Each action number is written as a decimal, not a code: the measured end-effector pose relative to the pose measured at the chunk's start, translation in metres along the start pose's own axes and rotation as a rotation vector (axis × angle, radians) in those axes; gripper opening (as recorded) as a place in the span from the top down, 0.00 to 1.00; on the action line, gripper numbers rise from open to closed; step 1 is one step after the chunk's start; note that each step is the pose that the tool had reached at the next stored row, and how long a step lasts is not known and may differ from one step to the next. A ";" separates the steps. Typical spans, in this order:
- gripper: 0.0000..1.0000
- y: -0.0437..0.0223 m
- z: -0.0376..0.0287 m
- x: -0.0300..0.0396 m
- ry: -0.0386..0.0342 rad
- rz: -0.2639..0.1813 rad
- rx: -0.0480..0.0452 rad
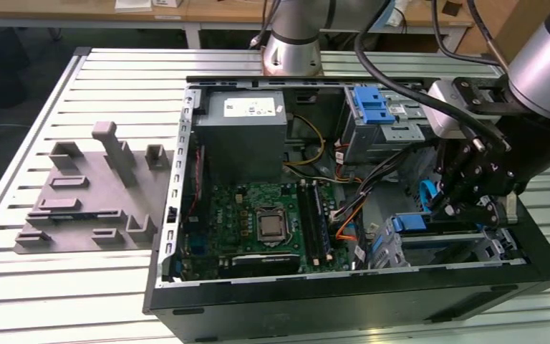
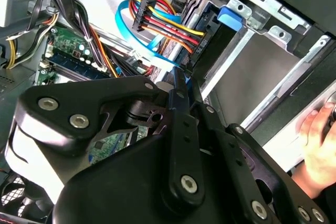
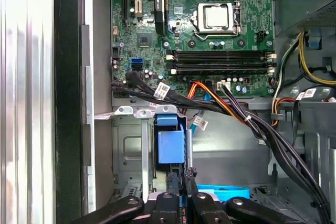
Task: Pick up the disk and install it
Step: 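Insert the second disk wire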
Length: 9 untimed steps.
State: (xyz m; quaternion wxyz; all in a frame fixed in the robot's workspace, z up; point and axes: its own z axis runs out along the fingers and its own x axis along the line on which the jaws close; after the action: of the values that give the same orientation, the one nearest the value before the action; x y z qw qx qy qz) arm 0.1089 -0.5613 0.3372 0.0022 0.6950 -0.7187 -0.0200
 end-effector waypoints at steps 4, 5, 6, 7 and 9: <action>0.84 -0.0004 0.0009 -0.0009 -0.0002 0.000 -0.0011; 0.84 -0.0008 0.0011 -0.0011 -0.0002 0.000 -0.0016; 0.84 -0.0012 0.0011 -0.0012 0.0001 0.000 -0.0021; 0.84 -0.0015 0.0011 -0.0012 0.0003 0.000 -0.0026; 0.84 -0.0017 0.0014 -0.0013 0.0003 0.000 -0.0032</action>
State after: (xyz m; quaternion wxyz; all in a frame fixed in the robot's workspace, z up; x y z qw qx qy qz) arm 0.1107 -0.5600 0.3358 0.0034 0.6950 -0.7187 -0.0211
